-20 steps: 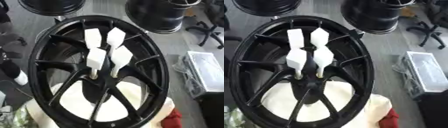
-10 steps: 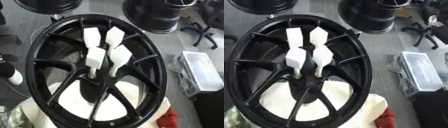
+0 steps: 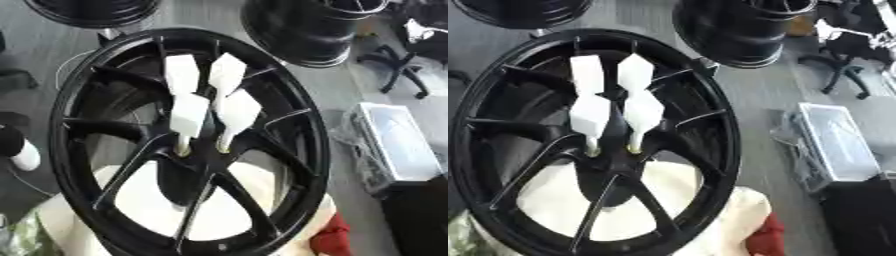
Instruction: Pull the pin out of the wheel hub.
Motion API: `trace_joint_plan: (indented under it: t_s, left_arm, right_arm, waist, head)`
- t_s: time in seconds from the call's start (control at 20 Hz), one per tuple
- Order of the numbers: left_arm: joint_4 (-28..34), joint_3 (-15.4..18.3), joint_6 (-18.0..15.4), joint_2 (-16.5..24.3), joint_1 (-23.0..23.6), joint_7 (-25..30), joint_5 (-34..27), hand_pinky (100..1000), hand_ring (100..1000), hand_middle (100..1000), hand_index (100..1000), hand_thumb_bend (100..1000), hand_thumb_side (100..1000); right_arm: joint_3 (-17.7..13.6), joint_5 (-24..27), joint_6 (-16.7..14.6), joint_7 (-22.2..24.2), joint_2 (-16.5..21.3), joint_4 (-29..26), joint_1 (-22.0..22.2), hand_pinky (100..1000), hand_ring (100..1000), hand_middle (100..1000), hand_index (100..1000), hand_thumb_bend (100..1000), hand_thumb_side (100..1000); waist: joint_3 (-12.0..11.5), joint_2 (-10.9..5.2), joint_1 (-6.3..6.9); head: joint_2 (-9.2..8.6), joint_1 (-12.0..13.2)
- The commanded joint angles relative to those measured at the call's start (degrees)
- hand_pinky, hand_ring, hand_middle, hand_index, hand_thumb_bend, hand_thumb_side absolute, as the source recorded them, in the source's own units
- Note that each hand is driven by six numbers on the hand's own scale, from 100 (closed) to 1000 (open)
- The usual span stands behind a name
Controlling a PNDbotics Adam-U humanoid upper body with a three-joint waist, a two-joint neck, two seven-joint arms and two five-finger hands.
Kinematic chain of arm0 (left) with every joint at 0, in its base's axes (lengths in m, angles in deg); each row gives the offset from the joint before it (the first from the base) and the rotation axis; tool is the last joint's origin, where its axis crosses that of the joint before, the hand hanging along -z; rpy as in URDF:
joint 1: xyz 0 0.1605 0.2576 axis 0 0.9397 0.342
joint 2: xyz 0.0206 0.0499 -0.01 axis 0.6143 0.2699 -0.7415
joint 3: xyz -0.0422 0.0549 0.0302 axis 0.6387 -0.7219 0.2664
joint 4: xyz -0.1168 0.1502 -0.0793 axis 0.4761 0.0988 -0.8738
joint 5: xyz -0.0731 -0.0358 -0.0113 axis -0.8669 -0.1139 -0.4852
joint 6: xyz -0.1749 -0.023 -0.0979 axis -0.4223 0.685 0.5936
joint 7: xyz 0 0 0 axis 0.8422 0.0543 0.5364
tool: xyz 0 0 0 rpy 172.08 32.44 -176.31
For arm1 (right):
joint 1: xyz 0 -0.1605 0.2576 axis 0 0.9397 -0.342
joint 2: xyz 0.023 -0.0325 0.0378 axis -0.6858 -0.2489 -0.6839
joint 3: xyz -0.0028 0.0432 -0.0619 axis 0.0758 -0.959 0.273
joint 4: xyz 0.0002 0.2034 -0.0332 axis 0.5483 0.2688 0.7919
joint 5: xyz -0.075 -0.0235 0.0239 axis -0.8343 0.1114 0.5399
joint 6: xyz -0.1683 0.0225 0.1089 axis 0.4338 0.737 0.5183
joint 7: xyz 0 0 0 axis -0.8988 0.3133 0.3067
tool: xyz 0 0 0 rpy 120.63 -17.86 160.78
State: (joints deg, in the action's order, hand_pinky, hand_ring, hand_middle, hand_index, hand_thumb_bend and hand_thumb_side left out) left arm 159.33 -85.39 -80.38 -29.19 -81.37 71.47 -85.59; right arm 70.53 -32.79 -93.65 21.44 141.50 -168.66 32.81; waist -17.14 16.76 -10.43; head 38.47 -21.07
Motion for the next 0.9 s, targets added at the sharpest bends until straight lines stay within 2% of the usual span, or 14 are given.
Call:
trace_joint_plan:
  t_s: [0.05,0.15,0.4,0.55,0.65,0.9]
  left_arm:
    - [0.80,-0.23,-0.05,1.41,-0.93,0.55,0.13,817,1000,982,825,110,733]
    - [0.73,-0.36,0.00,1.35,-1.05,0.69,0.18,817,1000,982,824,111,734]
    - [0.36,-0.51,0.60,1.17,-1.32,0.81,0.13,817,1000,983,823,122,742]
    - [0.29,-0.64,0.98,1.02,-1.57,0.93,0.03,817,1000,983,823,123,742]
    - [0.28,-0.78,1.18,0.95,-1.71,1.06,0.00,817,1000,984,823,123,743]
    - [0.01,-0.91,1.50,0.80,-1.86,1.20,0.25,817,1000,985,823,127,750]
  right_arm:
    - [3.04,-3.16,-2.33,3.10,7.85,-0.36,-1.58,864,784,763,823,100,218]
    - [4.87,-5.12,-3.71,5.07,9.22,-1.32,-2.40,869,787,756,815,100,261]
    - [8.19,-10.06,-6.66,10.06,9.23,-2.47,-3.97,876,791,765,824,100,284]
    - [11.44,-12.27,-9.46,13.07,8.92,-0.95,-4.09,875,793,773,831,100,471]
    - [12.69,-12.72,-11.41,15.04,8.62,0.55,-4.88,876,799,780,838,100,539]
    - [13.33,-13.25,-13.95,20.32,7.65,2.49,-8.18,879,804,784,840,100,534]
  waist:
    - [-0.18,-1.24,0.29]
    - [-0.42,-1.26,0.21]
    - [-0.86,-1.42,-0.01]
    - [-1.21,-1.47,-0.12]
    - [-1.41,-1.50,-0.22]
    - [-1.79,-1.57,-0.37]
  head:
    - [-0.01,-0.85]
    - [-0.01,-1.27]
    - [0.01,-2.01]
    - [0.08,-2.54]
    - [0.18,-2.91]
    - [0.18,-3.39]
